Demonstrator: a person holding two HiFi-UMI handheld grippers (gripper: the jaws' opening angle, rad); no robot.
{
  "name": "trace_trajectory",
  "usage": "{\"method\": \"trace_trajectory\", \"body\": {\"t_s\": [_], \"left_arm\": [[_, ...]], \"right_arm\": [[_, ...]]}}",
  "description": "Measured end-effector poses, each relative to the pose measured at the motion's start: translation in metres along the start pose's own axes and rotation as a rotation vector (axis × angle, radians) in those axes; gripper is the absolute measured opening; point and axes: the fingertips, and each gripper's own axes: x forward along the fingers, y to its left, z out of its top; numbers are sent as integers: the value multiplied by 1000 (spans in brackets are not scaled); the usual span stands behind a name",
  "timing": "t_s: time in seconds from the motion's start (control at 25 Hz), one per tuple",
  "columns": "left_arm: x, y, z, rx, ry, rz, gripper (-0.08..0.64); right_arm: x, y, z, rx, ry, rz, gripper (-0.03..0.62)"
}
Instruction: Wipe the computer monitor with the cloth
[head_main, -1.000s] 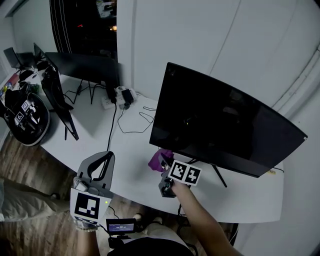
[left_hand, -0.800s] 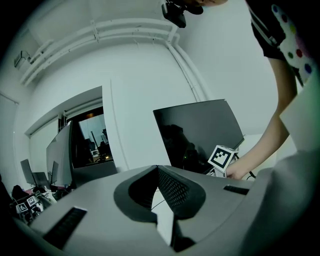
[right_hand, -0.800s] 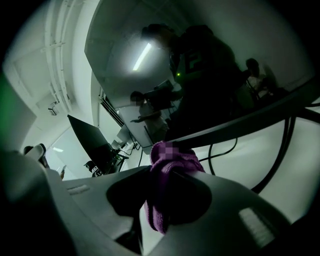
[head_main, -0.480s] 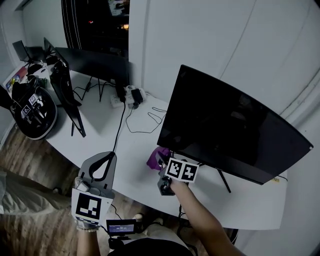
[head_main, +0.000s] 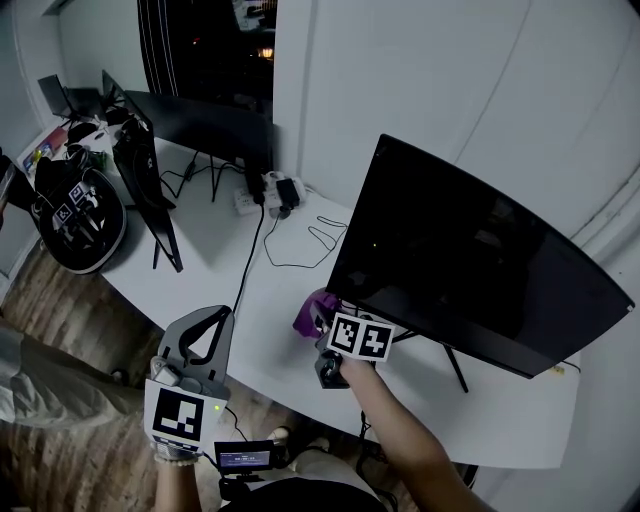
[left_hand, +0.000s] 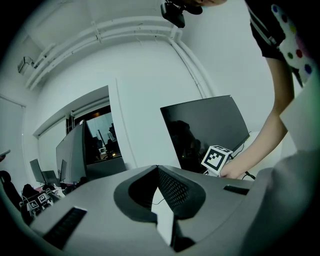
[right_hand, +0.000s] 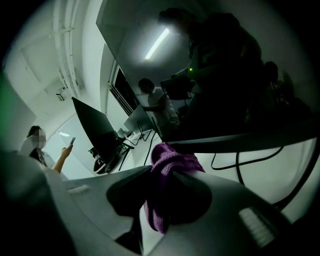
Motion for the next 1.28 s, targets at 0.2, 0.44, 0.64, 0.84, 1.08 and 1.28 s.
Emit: {"method": "trace_trajectory", "body": {"t_s": [0.2,0.44,0.64,0.84,1.08,1.28], "left_arm": [[-2,2,0,2,3,7,6],[-1,1,-1,2,3,6,6],[0,-1,-1,1,-1,4,6],[-2,-1,1,-3,-12,-3,6],[1,-2,2,1,-16,-8,6],[3,-5,10,3,-34,-24,6]], "right_arm": [[6,15,-3,-72,28,10,91],[10,36,1,-217,45,17,91],[13,45,17,-352,35,-3,91],[12,48,32,-350,14,-30,91],[5,48,49,-335,-24,-48,91],[-4,52,62,-330,-54,-51,91]]}}
